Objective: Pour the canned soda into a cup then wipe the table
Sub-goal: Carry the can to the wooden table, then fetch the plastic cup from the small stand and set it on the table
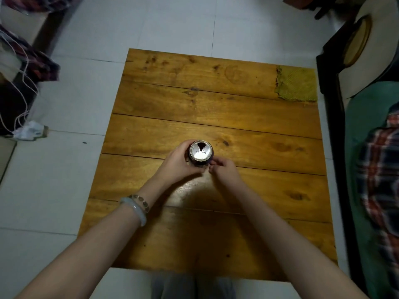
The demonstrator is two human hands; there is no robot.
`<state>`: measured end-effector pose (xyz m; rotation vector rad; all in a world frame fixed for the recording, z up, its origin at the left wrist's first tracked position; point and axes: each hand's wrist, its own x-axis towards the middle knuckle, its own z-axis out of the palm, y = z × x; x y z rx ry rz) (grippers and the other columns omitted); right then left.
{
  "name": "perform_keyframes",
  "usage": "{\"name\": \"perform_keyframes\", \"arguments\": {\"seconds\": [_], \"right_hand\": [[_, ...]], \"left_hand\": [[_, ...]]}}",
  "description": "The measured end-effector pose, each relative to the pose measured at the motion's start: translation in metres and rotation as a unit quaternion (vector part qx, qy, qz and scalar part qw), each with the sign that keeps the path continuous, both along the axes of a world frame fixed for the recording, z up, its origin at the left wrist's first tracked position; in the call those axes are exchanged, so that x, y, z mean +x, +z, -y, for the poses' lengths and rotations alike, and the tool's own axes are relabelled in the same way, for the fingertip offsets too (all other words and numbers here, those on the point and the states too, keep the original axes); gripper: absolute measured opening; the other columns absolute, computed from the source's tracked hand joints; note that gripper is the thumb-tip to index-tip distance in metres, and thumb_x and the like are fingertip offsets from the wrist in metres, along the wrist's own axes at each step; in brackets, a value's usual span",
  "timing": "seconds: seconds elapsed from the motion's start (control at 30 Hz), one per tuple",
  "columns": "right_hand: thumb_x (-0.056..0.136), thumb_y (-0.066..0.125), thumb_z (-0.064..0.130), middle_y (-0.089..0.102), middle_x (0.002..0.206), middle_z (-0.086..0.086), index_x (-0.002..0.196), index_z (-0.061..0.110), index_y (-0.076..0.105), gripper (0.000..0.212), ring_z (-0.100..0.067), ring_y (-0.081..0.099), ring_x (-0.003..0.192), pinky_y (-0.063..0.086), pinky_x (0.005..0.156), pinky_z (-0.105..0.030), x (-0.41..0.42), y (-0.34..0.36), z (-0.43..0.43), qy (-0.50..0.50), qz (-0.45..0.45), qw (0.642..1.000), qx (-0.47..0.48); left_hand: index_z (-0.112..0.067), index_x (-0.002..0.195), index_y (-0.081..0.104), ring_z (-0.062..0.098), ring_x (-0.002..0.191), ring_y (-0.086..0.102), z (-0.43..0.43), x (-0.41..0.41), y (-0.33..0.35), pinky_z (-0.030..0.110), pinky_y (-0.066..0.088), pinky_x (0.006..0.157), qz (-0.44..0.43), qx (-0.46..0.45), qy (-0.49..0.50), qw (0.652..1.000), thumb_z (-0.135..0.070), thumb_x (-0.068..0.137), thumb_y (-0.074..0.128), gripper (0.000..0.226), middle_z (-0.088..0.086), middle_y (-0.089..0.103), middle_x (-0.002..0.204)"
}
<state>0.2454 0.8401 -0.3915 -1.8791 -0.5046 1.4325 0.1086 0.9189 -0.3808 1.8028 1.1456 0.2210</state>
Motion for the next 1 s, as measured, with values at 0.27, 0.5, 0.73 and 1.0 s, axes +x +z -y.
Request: {"name": "perform_keyframes", "arguments": {"seconds": [0.27, 0.5, 0.73, 1.0], "right_hand": [[0.089, 0.048, -0.001, 0.048, 0.138, -0.01, 0.137, 0.008, 0.044, 0.049, -0.019, 0.05, 0.116, 0.046, 0.091, -0.027, 0.006, 0.09, 0.022, 0.192, 0.218, 0.957, -0.002], [0.083, 0.056, 0.012, 0.045, 0.136, -0.011, 0.14, 0.008, 0.037, 0.06, -0.028, 0.04, 0.126, 0.034, 0.103, -0.035, -0.023, 0.217, 0.046, 0.396, 0.424, 0.807, 0.108], [0.08, 0.062, 0.023, 0.049, 0.133, -0.017, 0.141, 0.003, 0.036, 0.069, -0.034, 0.048, 0.119, 0.042, 0.098, -0.043, -0.089, 0.294, 0.038, 0.443, 0.511, 0.684, 0.273], [0.071, 0.072, 0.019, 0.053, 0.129, -0.023, 0.133, -0.002, 0.044, 0.071, -0.038, 0.054, 0.115, 0.046, 0.095, -0.045, -0.199, 0.328, 0.01, 0.524, 0.458, 0.593, 0.405]], "left_hand": [[-0.019, 0.147, 0.02, 0.018, 0.139, 0.027, 0.016, -0.03, 0.078, 0.036, 0.026, 0.113, -0.103, 0.023, -0.002, 0.994, -0.031, 0.068, 0.083, 0.102, 0.001, 0.032, 0.151], [-0.005, 0.145, 0.026, 0.029, 0.142, 0.019, 0.076, -0.079, 0.183, 0.039, 0.011, 0.116, -0.229, 0.253, -0.036, 0.939, -0.035, 0.084, 0.067, 0.079, 0.015, 0.025, 0.152], [0.001, 0.137, 0.04, 0.037, 0.132, 0.04, 0.111, -0.136, 0.254, 0.047, 0.024, 0.109, -0.288, 0.343, 0.064, 0.892, -0.037, 0.068, 0.079, 0.088, 0.022, 0.043, 0.141], [0.002, 0.135, 0.043, 0.035, 0.124, 0.05, 0.145, -0.232, 0.295, 0.05, 0.033, 0.104, -0.351, 0.332, 0.244, 0.841, -0.037, 0.067, 0.08, 0.087, 0.02, 0.05, 0.136]]}}
